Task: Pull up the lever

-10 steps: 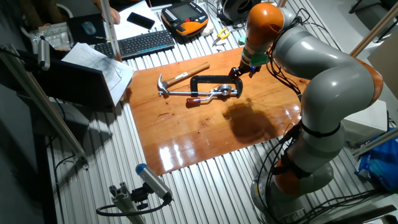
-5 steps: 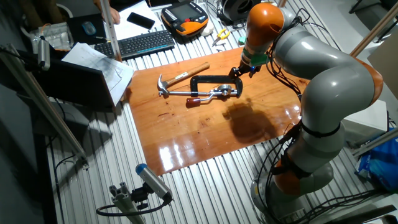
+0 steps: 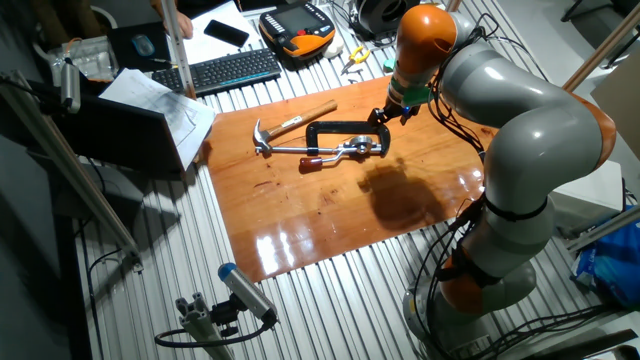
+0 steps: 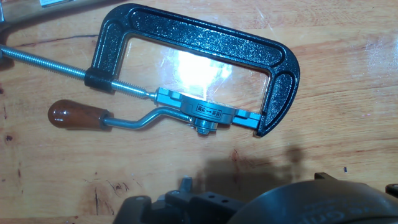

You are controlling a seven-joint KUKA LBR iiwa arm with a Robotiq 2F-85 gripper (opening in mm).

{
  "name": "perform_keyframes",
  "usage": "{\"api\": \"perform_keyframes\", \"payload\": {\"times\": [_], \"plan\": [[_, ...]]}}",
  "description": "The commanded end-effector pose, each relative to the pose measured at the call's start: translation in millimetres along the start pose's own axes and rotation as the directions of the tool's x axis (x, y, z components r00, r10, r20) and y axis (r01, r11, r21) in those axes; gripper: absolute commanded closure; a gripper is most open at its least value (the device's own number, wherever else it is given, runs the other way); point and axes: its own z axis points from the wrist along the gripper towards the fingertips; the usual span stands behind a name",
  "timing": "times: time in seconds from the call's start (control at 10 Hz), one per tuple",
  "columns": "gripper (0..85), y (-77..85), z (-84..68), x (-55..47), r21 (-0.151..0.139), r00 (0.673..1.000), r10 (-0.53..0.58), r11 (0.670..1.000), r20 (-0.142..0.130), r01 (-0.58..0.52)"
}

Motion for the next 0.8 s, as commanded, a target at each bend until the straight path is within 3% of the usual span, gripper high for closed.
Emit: {"api": "perform_keyframes", "payload": {"times": [0.0,0.7], "plan": [[85.0,-0.1,0.0,0.0,-0.002,0.971,-0.121,0.992,-0.204,0.123],[85.0,-0.2,-0.1,0.0,0.002,0.974,-0.1,0.995,-0.204,0.102]]}}
